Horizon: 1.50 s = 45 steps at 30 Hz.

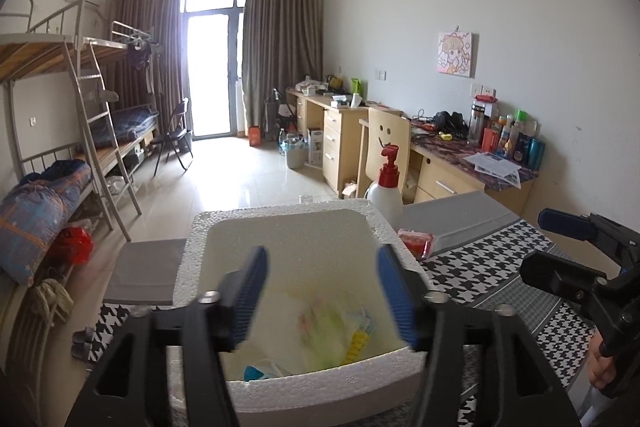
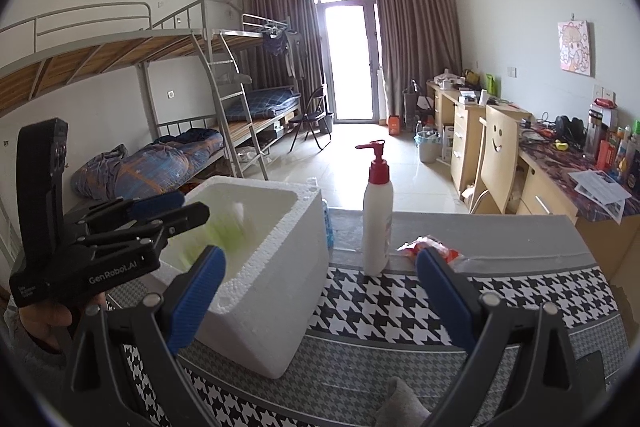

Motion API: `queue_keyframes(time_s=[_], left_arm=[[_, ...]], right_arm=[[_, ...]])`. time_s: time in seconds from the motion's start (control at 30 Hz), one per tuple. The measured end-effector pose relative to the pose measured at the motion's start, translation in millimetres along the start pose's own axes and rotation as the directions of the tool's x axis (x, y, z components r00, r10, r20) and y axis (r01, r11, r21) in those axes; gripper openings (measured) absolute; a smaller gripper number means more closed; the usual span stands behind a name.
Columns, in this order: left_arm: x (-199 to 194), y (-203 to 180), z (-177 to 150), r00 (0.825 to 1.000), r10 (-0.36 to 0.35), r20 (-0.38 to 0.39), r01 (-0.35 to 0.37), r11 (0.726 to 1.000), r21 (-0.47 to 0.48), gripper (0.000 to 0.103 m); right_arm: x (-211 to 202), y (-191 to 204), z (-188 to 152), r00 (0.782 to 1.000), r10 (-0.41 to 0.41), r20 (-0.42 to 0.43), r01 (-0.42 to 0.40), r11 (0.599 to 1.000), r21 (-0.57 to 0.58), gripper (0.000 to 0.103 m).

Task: Organize soft objects
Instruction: 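Open the left tool over the box to drop the floral packet, then withdraw both tools from the box toward the grey sock and white roll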

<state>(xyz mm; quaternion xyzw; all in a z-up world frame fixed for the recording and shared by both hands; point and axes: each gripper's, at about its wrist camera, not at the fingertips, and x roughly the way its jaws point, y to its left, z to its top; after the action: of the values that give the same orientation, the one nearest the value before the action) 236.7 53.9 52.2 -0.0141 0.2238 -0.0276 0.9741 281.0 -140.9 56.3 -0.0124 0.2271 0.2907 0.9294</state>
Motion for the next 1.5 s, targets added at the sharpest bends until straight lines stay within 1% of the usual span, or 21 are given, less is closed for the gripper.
queue_keyframes(time_s=[0.03,0.1,0.13,0.17,0.2,0.27,0.53,0.9,1.13,1.5], left_arm=[[-1.4,0.2,-0.1,1.0,0.002,0.005,-0.002,1.0,-0.003,0.074],[-5.4,0.5,-0.1,1.0,0.01,0.019,-0.01,1.0,-0.006,0.09],[-7.5,-0.2,-0.3,1.0,0.014,0.025,-0.014,1.0,-0.005,0.094],[-10.6,-0.3,-0.6,0.999,0.023,0.035,-0.022,1.0,-0.006,0.1],[-12.8,-0.5,-0.6,0.999,0.026,0.043,-0.026,1.0,-0.01,0.102],[-17.0,0.1,-1.2,0.999,0.014,0.044,-0.013,1.0,-0.014,0.102],[-36.9,-4.7,-6.5,0.997,0.032,0.073,-0.032,0.999,-0.002,0.102],[-59.4,-10.6,-10.8,0.994,0.032,0.105,-0.031,0.999,-0.011,0.102],[-71.7,-13.8,-16.6,0.992,0.02,0.124,-0.018,1.0,-0.017,0.102],[-82.6,-20.0,-20.6,0.99,-0.004,0.142,0.003,1.0,0.004,0.102]], right_arm=[[0.0,0.0,0.0,1.0,-0.001,0.0,0.001,1.0,0.0,0.098],[-1.4,0.1,-0.5,1.0,-0.003,0.001,0.003,1.0,-0.002,0.098],[-2.8,-0.1,-0.4,1.0,-0.003,0.004,0.003,1.0,-0.003,0.098],[-3.8,-0.3,-0.4,1.0,-0.003,0.005,0.003,1.0,-0.003,0.098],[-4.9,-0.2,-0.3,1.0,-0.003,0.008,0.003,1.0,-0.002,0.098],[-7.5,0.4,0.2,1.0,-0.004,0.014,0.004,1.0,0.002,0.098],[-19.2,5.7,-1.0,0.999,0.002,0.033,-0.002,1.0,0.006,0.098],[-37.8,12.5,-3.1,0.998,-0.006,0.059,0.006,1.0,0.001,0.098],[-44.1,15.0,-3.9,0.998,-0.003,0.066,0.003,1.0,0.002,0.098],[-54.0,17.8,-9.9,0.997,-0.021,0.08,0.021,1.0,0.002,0.098]])
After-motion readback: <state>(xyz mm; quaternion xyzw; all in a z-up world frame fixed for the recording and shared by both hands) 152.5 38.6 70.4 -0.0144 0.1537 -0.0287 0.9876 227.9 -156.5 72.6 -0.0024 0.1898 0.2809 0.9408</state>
